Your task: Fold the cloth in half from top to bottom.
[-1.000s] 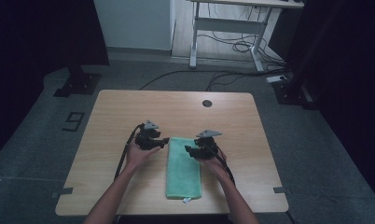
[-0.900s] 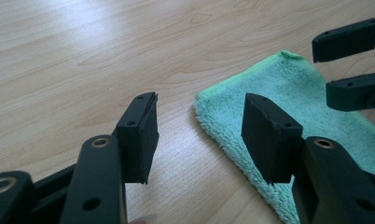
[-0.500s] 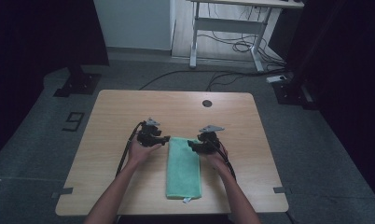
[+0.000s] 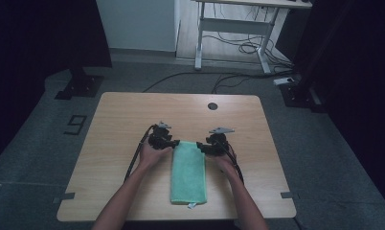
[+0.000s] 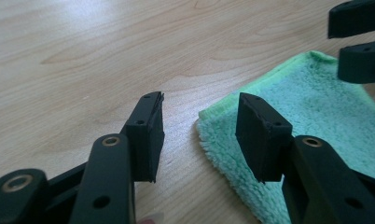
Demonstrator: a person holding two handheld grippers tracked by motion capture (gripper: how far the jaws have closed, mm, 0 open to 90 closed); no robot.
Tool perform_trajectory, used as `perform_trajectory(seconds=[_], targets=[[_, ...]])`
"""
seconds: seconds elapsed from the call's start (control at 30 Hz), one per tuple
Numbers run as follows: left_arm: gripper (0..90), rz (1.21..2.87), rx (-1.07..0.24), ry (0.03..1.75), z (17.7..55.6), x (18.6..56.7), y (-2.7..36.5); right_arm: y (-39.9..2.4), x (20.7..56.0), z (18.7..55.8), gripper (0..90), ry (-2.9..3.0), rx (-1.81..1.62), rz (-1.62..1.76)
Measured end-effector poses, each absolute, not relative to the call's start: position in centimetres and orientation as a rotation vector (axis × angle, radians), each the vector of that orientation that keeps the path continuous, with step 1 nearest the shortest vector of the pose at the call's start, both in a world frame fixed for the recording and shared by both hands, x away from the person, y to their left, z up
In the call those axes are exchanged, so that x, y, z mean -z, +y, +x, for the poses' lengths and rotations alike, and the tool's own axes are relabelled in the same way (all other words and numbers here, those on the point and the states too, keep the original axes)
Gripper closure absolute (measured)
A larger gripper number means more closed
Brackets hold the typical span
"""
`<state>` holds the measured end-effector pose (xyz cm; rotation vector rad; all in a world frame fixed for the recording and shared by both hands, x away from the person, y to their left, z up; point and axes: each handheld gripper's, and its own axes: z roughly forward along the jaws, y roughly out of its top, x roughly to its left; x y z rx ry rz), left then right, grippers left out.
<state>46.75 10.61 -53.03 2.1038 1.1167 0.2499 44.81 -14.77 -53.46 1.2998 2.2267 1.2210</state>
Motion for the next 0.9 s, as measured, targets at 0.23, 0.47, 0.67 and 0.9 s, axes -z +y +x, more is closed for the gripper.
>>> perform_trajectory(seconds=[0.23,0.47,0.67,0.9], targets=[[52.9,2.114,-0.222,1.13,46.9,53.6,10.5,-14.5,53.3,45.5,46.0,2.253,-1.182,1.294],[53.3,2.123,-0.204,1.124,46.8,53.6,10.6,-14.0,54.7,46.1,49.2,2.285,-1.124,1.315],[55.7,2.119,-0.199,1.129,46.5,53.7,10.9,-13.8,54.6,45.7,53.8,2.281,-1.076,1.28],[60.3,2.127,-0.207,1.116,46.1,53.7,10.9,-13.5,54.5,45.4,69.6,2.291,-1.072,1.286]])
